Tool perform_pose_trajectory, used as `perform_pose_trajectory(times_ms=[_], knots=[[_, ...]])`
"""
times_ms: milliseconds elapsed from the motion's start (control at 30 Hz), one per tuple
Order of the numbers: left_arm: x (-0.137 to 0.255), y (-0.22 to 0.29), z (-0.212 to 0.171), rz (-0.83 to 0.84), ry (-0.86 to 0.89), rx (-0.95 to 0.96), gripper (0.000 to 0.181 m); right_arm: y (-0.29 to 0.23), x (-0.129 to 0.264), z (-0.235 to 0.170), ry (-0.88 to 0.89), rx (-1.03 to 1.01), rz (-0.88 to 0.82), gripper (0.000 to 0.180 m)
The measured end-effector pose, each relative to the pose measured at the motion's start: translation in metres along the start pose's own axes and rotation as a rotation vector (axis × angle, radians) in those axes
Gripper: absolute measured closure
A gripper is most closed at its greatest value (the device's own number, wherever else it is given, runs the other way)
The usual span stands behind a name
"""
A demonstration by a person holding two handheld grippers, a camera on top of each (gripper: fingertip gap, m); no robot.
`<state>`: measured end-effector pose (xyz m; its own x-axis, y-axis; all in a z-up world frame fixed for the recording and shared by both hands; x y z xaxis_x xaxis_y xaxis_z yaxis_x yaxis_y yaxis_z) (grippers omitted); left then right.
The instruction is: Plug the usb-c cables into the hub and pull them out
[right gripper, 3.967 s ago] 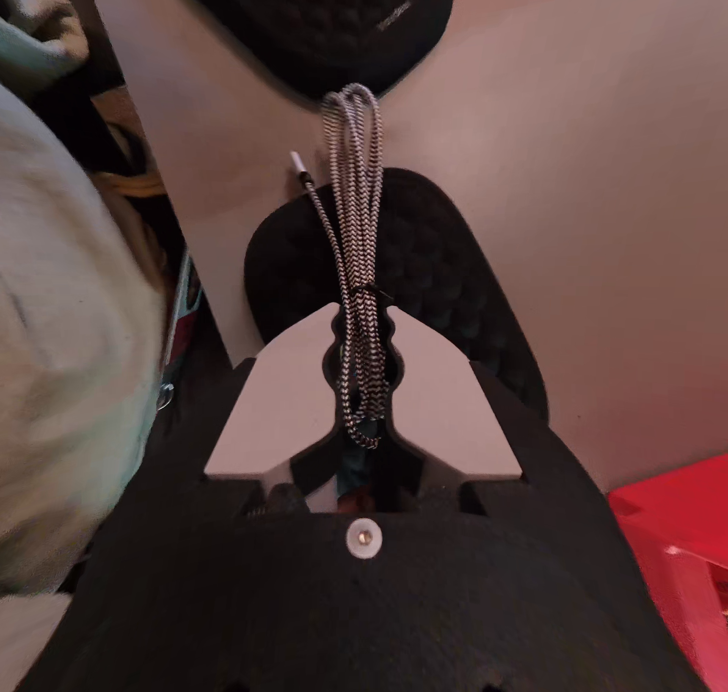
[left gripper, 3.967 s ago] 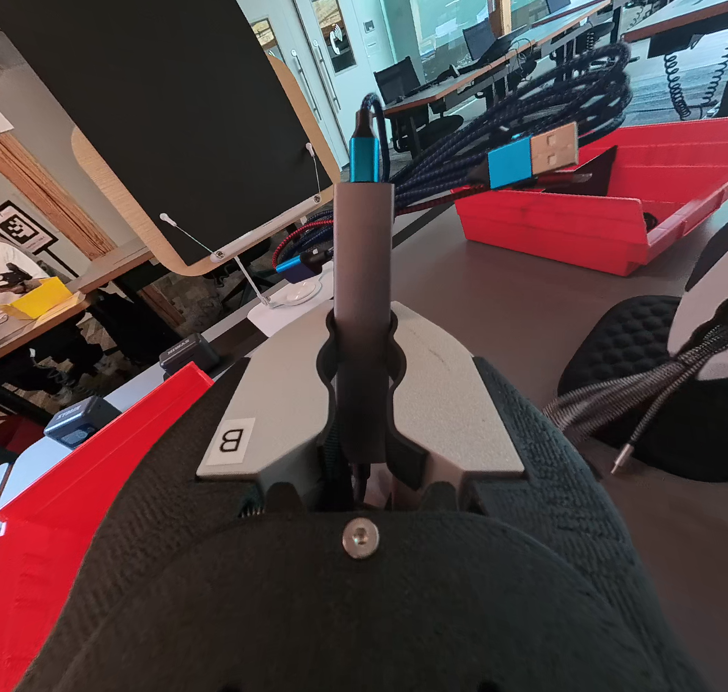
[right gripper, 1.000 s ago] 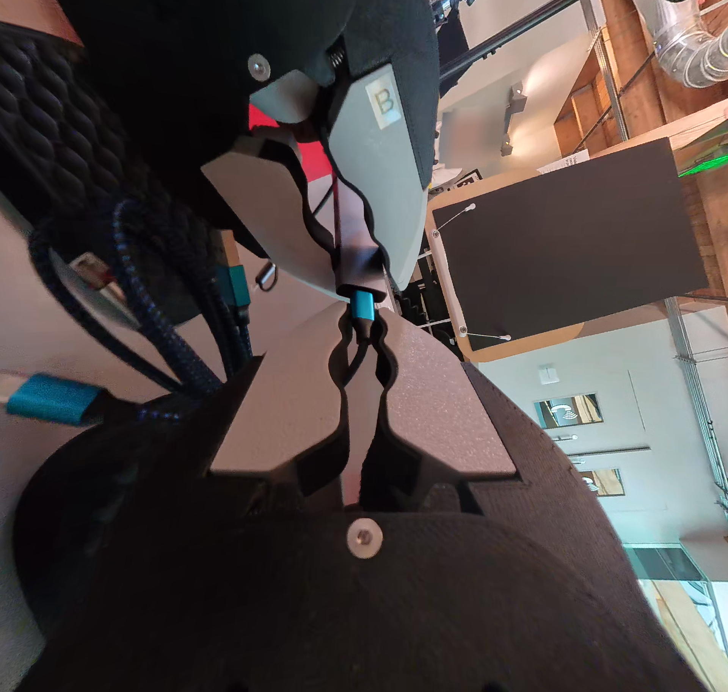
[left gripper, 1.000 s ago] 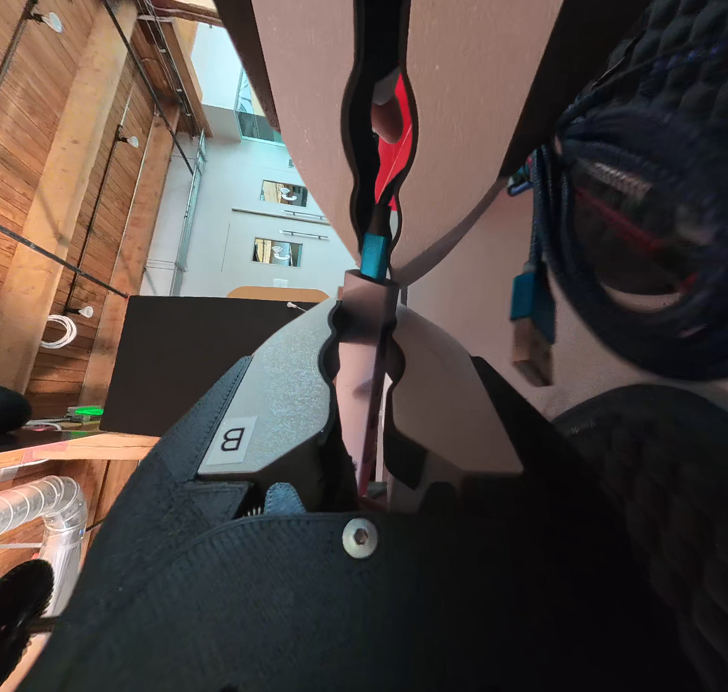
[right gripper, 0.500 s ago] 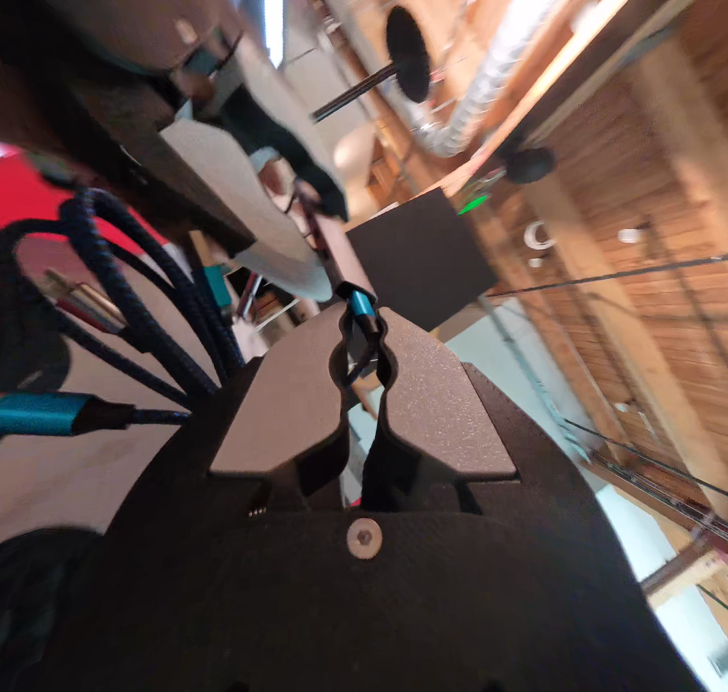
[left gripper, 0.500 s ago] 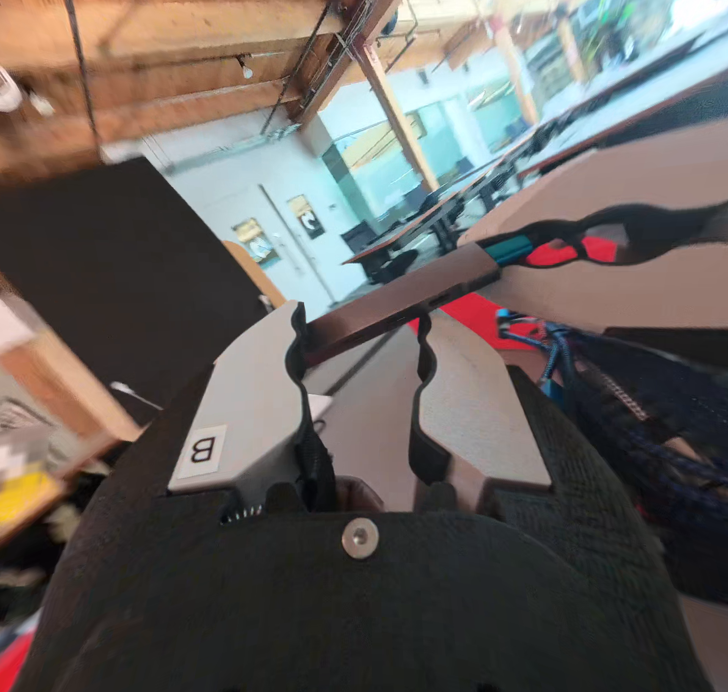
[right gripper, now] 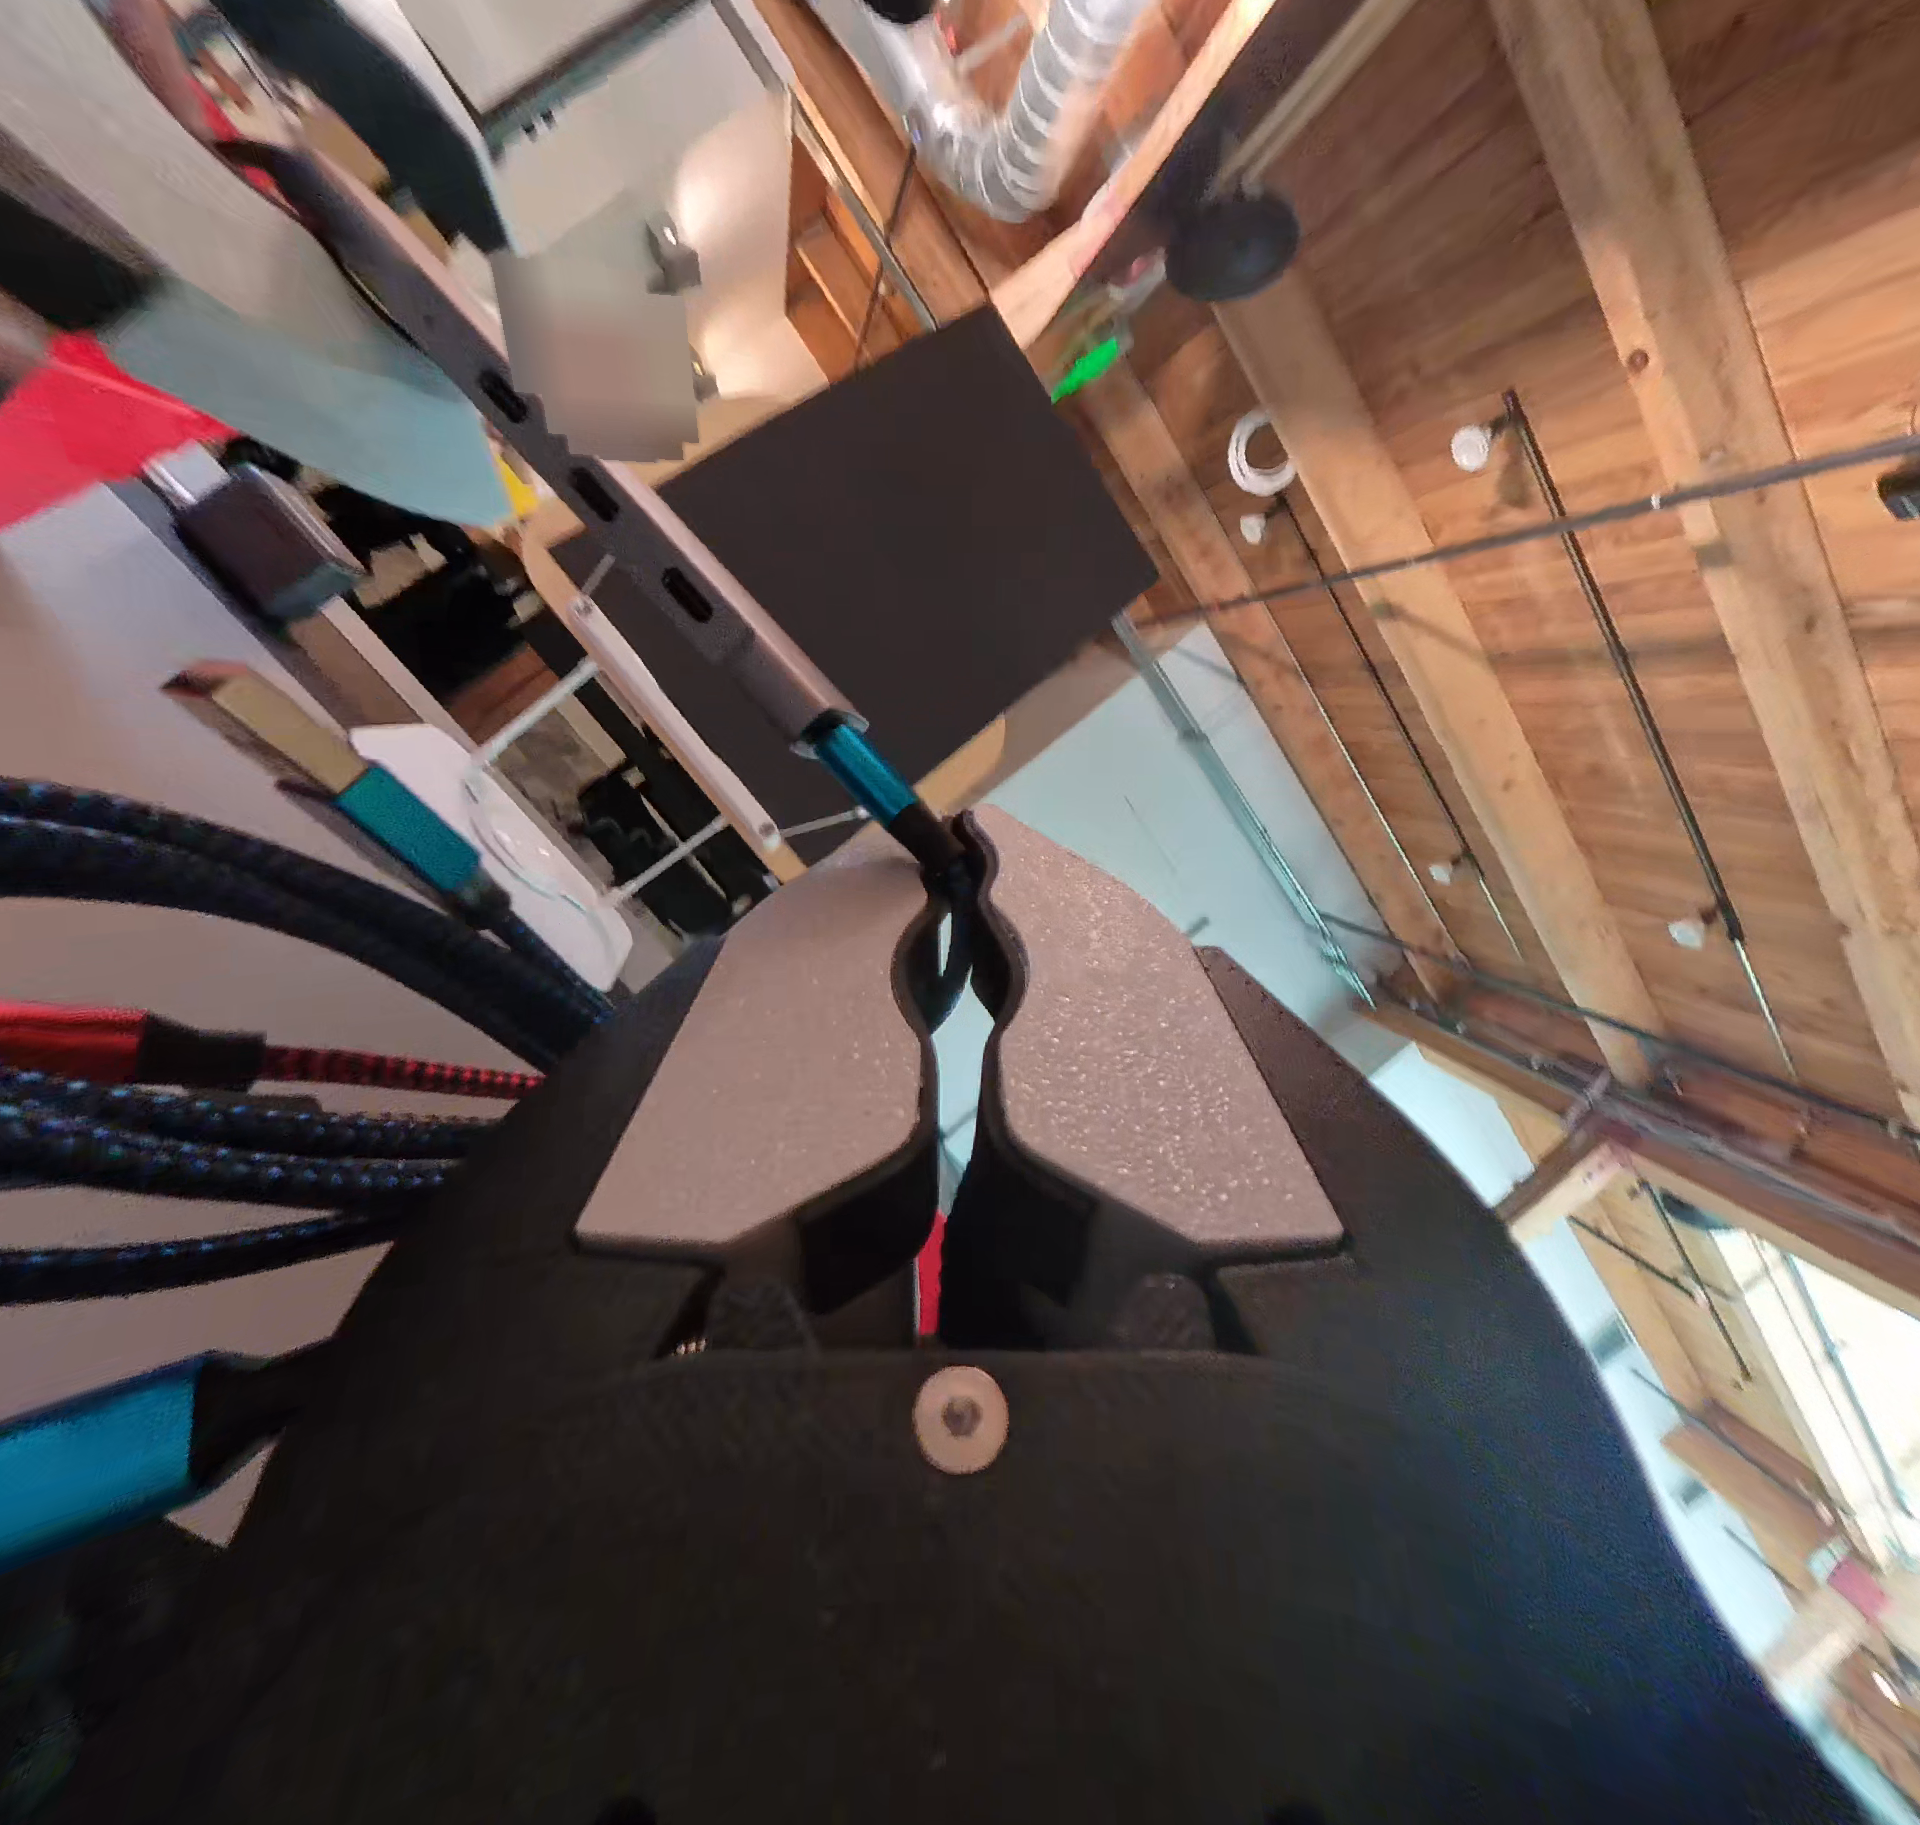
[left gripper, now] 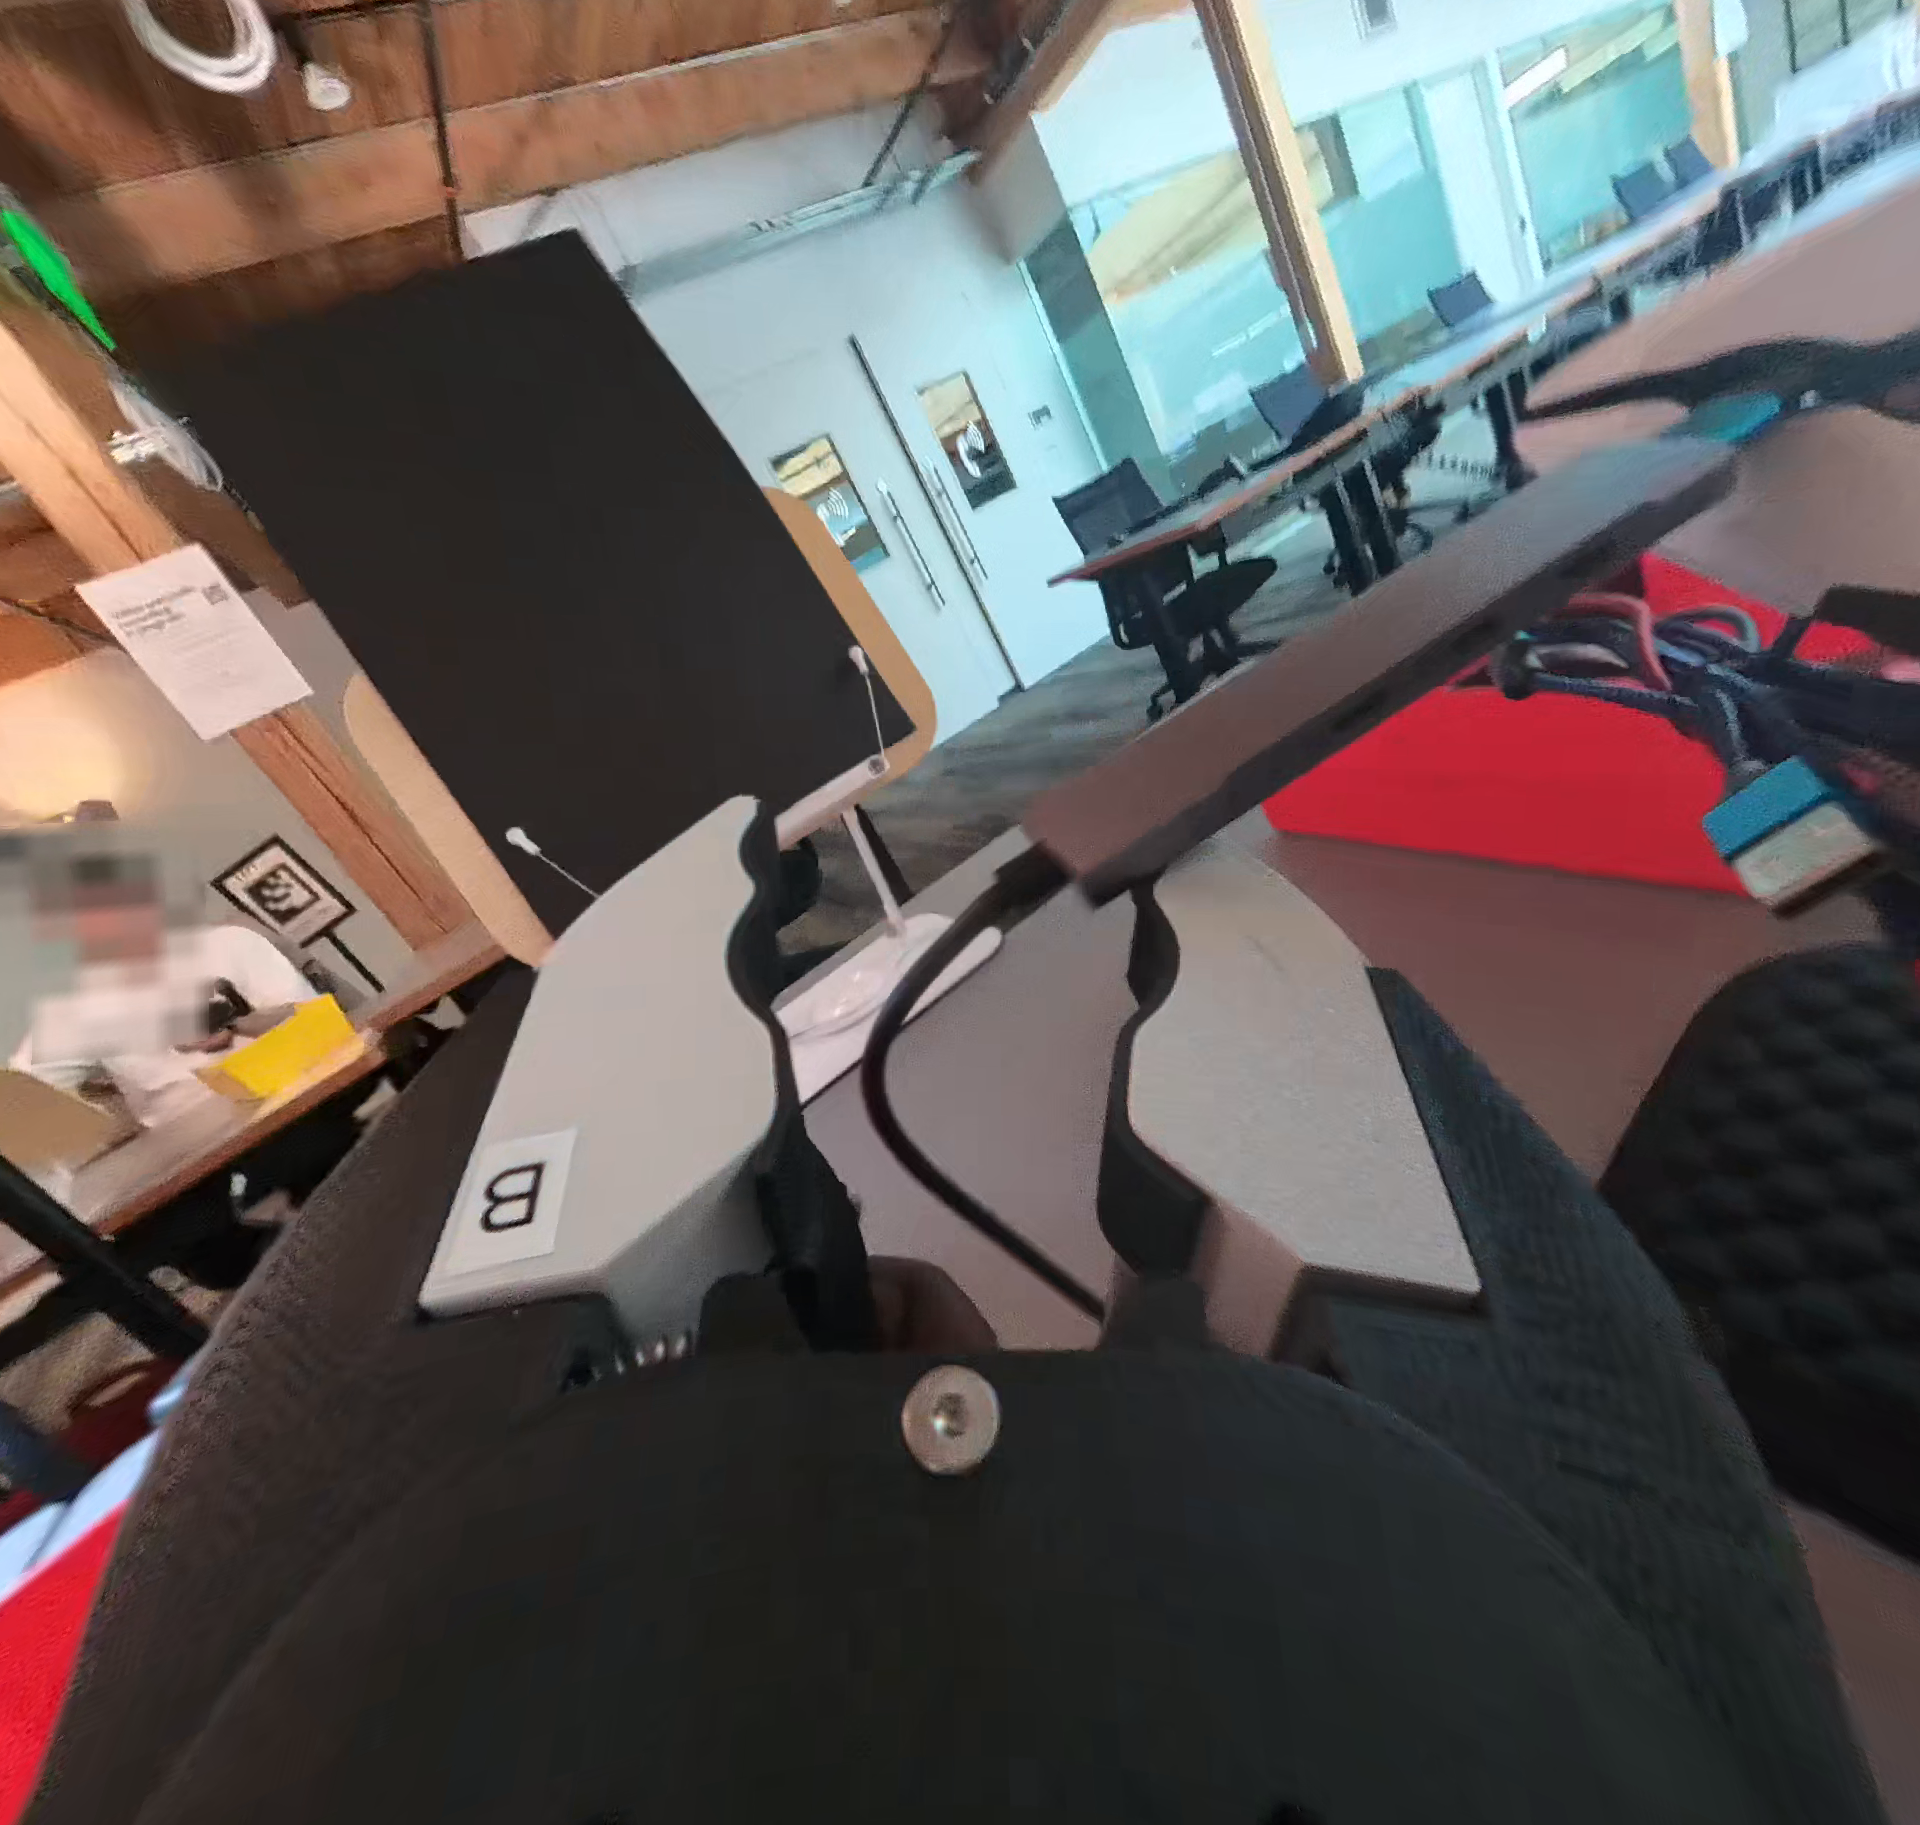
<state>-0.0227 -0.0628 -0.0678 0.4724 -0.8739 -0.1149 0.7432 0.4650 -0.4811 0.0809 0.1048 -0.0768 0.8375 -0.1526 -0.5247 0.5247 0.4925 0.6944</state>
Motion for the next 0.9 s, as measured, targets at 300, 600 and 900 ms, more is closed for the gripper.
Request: perform_pose_trajectory(times_ms=[300, 600, 900], knots=[[-0.004, -0.007, -0.006, -0.566, 0.386, 1.152, 0.135, 0.017, -0.018, -0.02, -0.175, -0.051, -0.138, 0.18], [-0.016, 0.015, 0.004, -0.622, 0.479, 1.243, 0.13, 0.004, -0.016, -0.006, -0.14, -0.013, -0.121, 0.18], [-0.013, 0.005, -0.012, -0.551, 0.438, 1.193, 0.16, -0.022, -0.012, -0.003, -0.203, -0.142, 0.125, 0.18]])
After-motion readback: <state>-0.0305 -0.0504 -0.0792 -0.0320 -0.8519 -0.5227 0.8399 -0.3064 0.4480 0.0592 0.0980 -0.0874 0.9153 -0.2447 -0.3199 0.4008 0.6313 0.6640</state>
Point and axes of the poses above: each gripper's, where its closed fingertips meet, x back along the fingers, z out of its top, y = z × x across the jaws, the point moved 10 cm from there along x, back along the fingers, and after that the axes turned 10 degrees about -z, right-handed, at the moved point
